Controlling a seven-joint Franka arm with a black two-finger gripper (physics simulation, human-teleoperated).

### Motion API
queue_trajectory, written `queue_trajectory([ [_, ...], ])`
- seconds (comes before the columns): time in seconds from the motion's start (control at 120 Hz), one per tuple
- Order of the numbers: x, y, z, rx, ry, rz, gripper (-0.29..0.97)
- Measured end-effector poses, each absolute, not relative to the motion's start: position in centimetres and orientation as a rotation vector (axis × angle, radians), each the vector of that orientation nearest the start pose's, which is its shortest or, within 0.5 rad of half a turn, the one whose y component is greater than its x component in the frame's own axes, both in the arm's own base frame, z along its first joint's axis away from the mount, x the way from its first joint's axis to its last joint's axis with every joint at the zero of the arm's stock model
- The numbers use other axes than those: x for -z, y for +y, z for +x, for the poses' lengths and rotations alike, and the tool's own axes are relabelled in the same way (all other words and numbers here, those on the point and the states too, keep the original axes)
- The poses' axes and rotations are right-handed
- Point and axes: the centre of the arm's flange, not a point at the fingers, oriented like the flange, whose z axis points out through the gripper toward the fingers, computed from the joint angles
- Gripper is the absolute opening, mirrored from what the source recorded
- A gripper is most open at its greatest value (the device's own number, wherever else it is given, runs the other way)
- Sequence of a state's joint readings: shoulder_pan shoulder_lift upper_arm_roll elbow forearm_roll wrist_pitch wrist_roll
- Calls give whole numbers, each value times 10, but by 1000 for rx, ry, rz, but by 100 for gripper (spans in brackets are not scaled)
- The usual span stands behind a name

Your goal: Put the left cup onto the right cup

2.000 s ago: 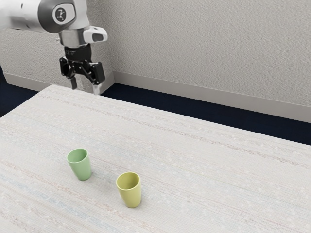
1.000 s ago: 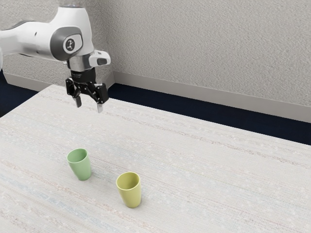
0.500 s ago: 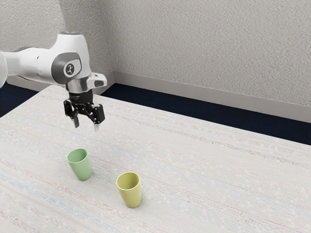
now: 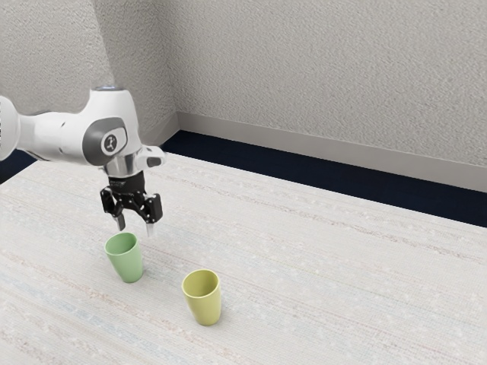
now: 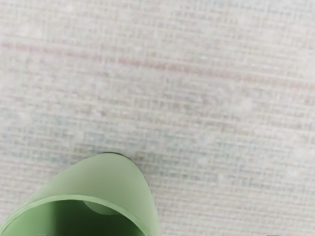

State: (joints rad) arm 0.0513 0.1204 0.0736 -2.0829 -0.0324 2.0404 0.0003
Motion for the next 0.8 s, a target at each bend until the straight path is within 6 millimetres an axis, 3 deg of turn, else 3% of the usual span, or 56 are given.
queue_trajectory([
  [0.292, -334, 76, 542, -277, -264, -3153, 50],
  [0.8, -311, 73, 540, -299, -272, -3158, 46],
])
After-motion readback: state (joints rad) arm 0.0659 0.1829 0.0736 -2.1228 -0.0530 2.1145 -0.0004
